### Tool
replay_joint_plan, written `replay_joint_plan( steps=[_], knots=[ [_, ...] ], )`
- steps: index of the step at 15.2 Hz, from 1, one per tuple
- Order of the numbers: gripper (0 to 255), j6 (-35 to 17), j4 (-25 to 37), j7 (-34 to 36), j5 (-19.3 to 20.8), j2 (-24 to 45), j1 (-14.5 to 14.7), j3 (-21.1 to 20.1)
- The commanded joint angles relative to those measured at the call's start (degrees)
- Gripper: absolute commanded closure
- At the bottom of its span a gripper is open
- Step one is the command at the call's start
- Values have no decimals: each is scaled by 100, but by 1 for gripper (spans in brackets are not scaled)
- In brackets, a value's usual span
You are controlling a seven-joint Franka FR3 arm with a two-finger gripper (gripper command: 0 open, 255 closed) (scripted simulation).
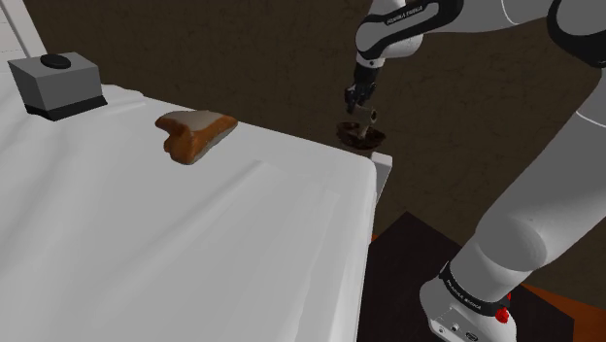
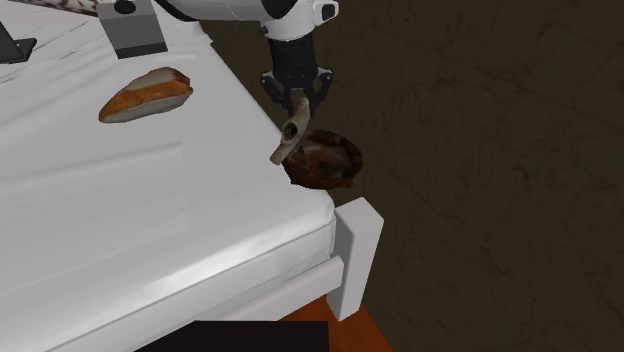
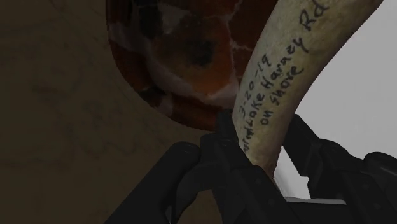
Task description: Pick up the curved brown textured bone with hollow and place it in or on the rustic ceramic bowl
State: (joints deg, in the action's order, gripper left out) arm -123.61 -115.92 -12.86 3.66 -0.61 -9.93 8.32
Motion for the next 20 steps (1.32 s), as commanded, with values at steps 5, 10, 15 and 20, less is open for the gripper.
replay_joint_plan(
  steps=[5, 10, 15, 20],
  knots=[
    [255, -254, 39, -473, -118, 272, -212, 208],
    [255, -622, -190, -477, -139, 412, -218, 211],
    [255, -869, -328, -483, -158, 522, -222, 211],
    [255, -869, -328, -483, -158, 522, -222, 211]
  ],
)
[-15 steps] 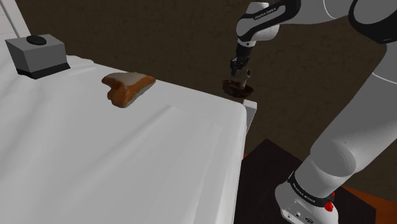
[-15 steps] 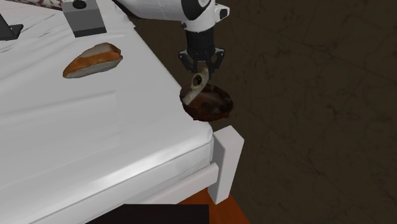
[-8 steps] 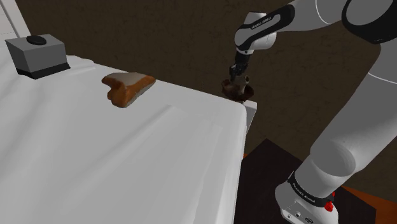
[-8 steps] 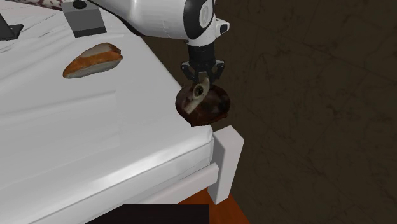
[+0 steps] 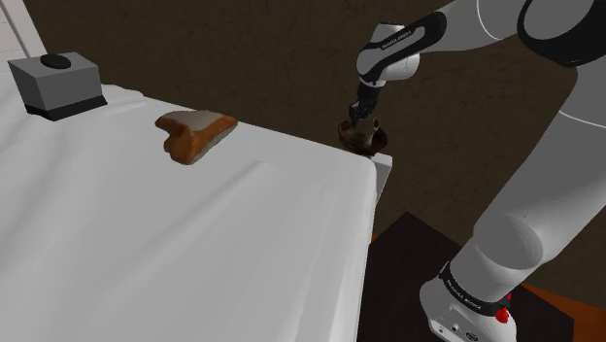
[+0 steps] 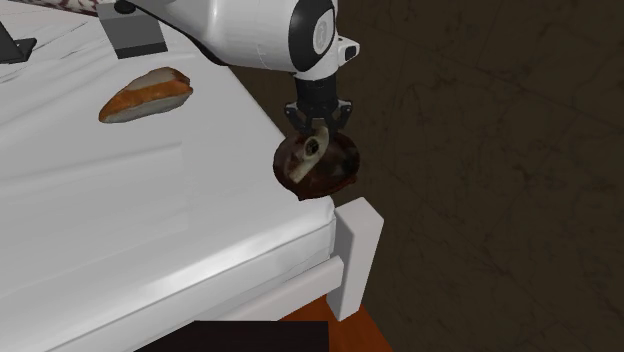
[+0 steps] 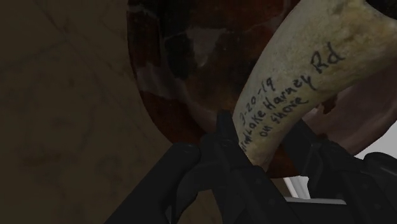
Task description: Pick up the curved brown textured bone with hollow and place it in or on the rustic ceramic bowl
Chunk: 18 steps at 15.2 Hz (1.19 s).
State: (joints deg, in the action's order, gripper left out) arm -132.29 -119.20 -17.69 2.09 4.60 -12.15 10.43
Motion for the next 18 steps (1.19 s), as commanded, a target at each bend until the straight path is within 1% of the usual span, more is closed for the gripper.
replay_joint_plan(
  steps=[1, 2, 7, 11, 18],
  knots=[
    [255, 0, -1, 0, -1, 1, 0, 0],
    [0, -1, 0, 0, -1, 1, 1, -1],
    [0, 0, 1, 0, -1, 2, 0, -1],
    [0, 660, 260, 55, 77, -403, 30, -14],
    [0, 660, 260, 55, 77, -403, 29, -15]
  ],
)
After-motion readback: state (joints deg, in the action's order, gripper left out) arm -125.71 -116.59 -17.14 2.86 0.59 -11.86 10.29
